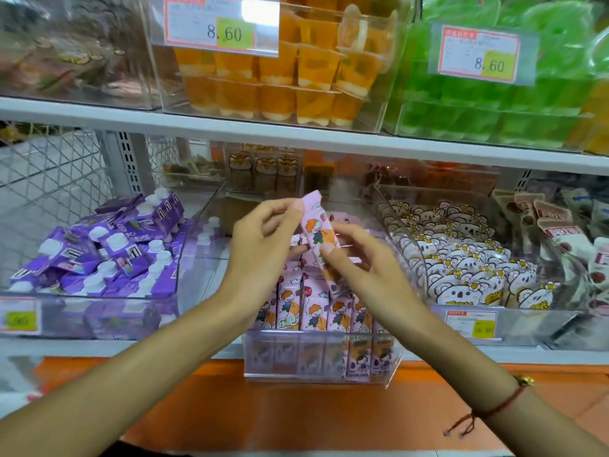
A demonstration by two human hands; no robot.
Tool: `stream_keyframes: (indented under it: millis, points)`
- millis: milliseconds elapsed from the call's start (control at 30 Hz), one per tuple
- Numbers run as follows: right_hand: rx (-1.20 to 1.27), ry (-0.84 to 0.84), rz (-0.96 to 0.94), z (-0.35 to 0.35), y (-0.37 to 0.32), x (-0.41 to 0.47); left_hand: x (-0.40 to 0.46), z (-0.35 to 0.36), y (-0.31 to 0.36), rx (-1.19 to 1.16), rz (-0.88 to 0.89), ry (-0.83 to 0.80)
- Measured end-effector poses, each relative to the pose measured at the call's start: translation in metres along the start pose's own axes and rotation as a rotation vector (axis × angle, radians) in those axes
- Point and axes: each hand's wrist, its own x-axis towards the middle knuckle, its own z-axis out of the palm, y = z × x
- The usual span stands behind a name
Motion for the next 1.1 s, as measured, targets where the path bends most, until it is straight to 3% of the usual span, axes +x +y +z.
stream_keyframes:
  millis: [100, 267, 433, 667, 900, 967, 1100]
  points:
    - [0.247, 0.048, 0.166, -0.003, 0.003, 0.004, 0.000, -0.004, -0.003, 0.031, 0.019, -0.028]
    - [0.457, 0.131, 0.299, -0.004, 0.005, 0.005, -0.003, -0.003, -0.012, 0.312, 0.047, -0.145]
    - [0.422, 0.201, 0.271, -0.002, 0.007, 0.005, -0.010, 0.003, -0.021, 0.443, 0.162, -0.214]
    - [0.499, 0.051, 0.191, -0.013, 0.005, 0.006, -0.004, -0.003, -0.022, 0.519, 0.187, -0.282]
    - [0.350, 0.242, 0.082, -0.006, 0.004, 0.002, -0.008, -0.003, -0.019, 0.682, 0.391, -0.210]
    - [0.259, 0.220, 0.054, -0.005, 0.003, 0.001, -0.008, -0.003, -0.018, 0.628, 0.370, -0.214]
    - [0.226, 0.176, 0.099, -0.010, 0.005, 0.003, -0.005, -0.002, -0.012, 0.425, 0.165, -0.285]
